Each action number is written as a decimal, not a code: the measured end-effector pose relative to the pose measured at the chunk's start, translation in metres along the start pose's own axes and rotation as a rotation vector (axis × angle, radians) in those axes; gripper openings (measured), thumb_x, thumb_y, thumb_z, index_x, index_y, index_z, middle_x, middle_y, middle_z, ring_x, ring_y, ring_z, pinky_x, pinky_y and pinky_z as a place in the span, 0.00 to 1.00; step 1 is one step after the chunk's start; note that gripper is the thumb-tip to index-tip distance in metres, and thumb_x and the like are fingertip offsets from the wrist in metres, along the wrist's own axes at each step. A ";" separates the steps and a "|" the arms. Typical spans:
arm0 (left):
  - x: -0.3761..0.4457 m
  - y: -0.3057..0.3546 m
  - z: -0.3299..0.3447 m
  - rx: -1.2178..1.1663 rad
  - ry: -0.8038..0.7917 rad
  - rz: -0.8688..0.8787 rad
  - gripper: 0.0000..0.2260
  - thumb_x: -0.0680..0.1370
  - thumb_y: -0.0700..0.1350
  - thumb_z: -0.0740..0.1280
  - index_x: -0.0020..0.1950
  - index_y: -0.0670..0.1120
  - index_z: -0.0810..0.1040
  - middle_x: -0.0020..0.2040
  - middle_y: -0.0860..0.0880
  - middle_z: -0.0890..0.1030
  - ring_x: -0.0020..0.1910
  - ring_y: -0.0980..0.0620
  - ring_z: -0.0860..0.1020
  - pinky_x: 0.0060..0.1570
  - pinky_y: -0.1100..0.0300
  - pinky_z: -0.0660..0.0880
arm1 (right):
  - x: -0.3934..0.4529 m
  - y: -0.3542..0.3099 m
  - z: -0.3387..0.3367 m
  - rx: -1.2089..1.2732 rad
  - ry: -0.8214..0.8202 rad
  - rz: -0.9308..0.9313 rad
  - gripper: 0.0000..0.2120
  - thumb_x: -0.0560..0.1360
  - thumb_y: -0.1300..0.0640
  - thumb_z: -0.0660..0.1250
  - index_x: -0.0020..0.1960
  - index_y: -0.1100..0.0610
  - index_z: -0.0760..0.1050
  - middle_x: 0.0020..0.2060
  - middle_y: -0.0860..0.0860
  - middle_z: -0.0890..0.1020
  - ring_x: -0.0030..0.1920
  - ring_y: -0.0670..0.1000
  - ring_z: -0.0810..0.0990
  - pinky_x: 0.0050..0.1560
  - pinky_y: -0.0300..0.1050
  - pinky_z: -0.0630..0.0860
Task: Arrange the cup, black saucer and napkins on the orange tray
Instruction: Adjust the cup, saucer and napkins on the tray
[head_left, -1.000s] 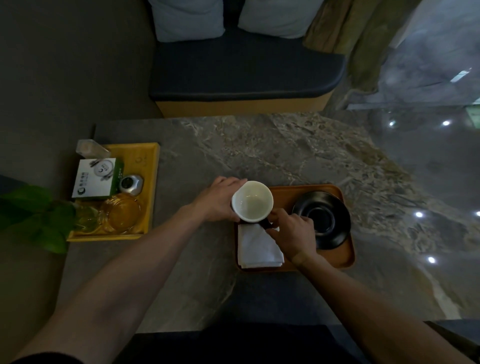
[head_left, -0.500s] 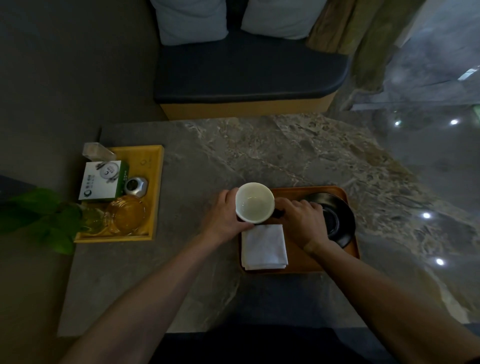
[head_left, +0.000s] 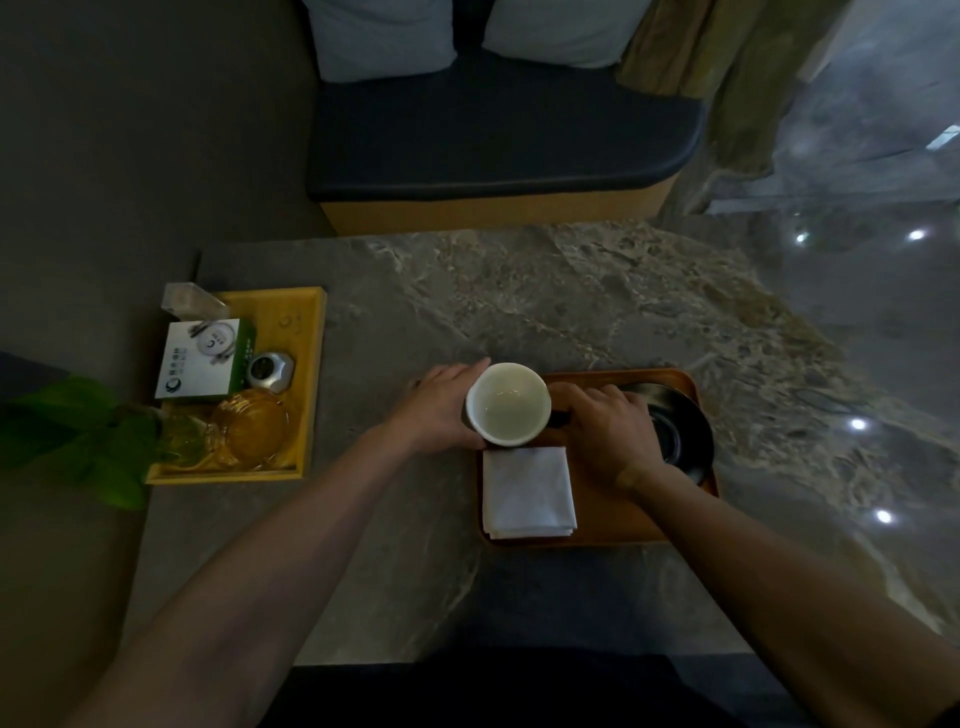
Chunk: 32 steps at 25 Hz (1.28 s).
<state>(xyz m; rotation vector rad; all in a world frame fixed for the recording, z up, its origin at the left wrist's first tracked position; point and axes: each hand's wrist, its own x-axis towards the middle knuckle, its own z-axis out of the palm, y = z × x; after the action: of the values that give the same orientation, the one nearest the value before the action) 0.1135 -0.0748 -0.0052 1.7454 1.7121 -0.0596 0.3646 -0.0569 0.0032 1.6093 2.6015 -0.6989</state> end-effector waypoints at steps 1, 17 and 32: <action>0.001 0.002 0.001 -0.017 0.006 0.000 0.52 0.62 0.57 0.78 0.79 0.55 0.52 0.77 0.48 0.63 0.75 0.44 0.59 0.71 0.41 0.60 | 0.000 0.001 -0.001 -0.009 0.003 -0.006 0.24 0.72 0.31 0.54 0.66 0.36 0.63 0.58 0.46 0.81 0.59 0.54 0.75 0.58 0.57 0.69; 0.000 0.019 0.022 -0.052 0.073 -0.087 0.50 0.57 0.67 0.73 0.74 0.60 0.54 0.73 0.53 0.66 0.73 0.48 0.63 0.70 0.33 0.49 | 0.011 0.016 -0.008 -0.024 -0.026 0.022 0.19 0.76 0.46 0.60 0.67 0.41 0.66 0.62 0.51 0.78 0.61 0.57 0.73 0.57 0.56 0.68; 0.001 0.018 0.022 -0.099 0.119 -0.043 0.47 0.57 0.68 0.72 0.72 0.61 0.56 0.70 0.54 0.71 0.69 0.49 0.68 0.67 0.35 0.57 | 0.013 0.016 -0.014 0.011 -0.047 0.029 0.19 0.78 0.48 0.61 0.69 0.43 0.65 0.62 0.53 0.77 0.63 0.58 0.73 0.61 0.57 0.68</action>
<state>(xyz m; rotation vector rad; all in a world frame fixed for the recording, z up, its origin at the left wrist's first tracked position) 0.1386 -0.0822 -0.0148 1.6689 1.8060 0.1103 0.3750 -0.0345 0.0064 1.6097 2.5406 -0.7416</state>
